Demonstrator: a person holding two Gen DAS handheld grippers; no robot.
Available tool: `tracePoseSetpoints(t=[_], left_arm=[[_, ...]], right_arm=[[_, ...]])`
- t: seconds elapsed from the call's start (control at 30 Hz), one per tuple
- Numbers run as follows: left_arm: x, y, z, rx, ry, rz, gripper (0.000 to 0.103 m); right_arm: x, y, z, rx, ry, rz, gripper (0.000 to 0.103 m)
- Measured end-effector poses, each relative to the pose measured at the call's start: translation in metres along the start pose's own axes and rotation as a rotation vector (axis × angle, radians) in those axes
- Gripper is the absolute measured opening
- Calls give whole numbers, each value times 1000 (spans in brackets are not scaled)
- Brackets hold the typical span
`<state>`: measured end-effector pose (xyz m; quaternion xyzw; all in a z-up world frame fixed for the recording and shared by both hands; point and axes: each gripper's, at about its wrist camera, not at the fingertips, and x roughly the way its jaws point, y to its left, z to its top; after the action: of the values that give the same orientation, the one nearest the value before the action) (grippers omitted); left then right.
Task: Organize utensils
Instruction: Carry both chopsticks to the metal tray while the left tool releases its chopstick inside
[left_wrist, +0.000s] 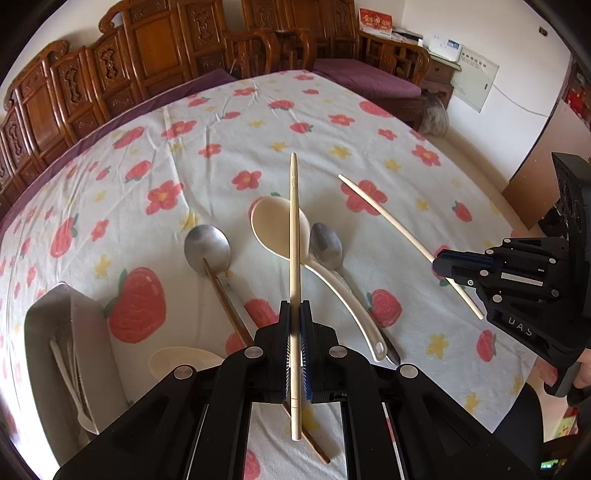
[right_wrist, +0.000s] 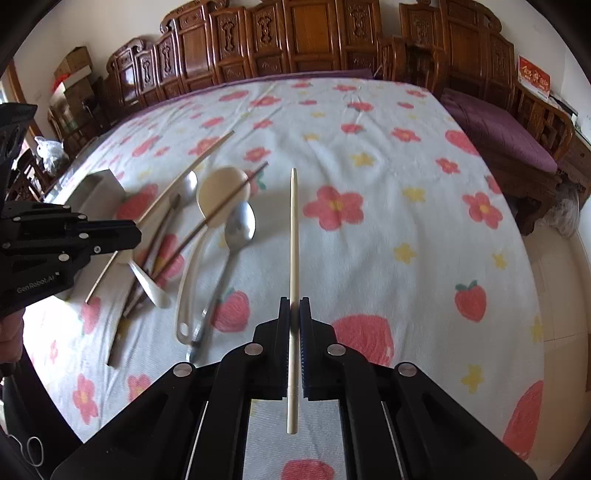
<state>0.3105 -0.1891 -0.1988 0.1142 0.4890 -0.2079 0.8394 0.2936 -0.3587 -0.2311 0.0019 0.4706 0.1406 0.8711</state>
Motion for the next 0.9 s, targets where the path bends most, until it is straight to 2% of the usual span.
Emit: tracePoseSetpoints(t=[0.33,0.9], left_arm=[[-27,5,2,-1,-48,24,5],[-76,39,-21,-45,-115,51,5]], right_arm=[[-23,18,11,-21,-45,16,6],[-45,65,17,-96,-94,54,6]])
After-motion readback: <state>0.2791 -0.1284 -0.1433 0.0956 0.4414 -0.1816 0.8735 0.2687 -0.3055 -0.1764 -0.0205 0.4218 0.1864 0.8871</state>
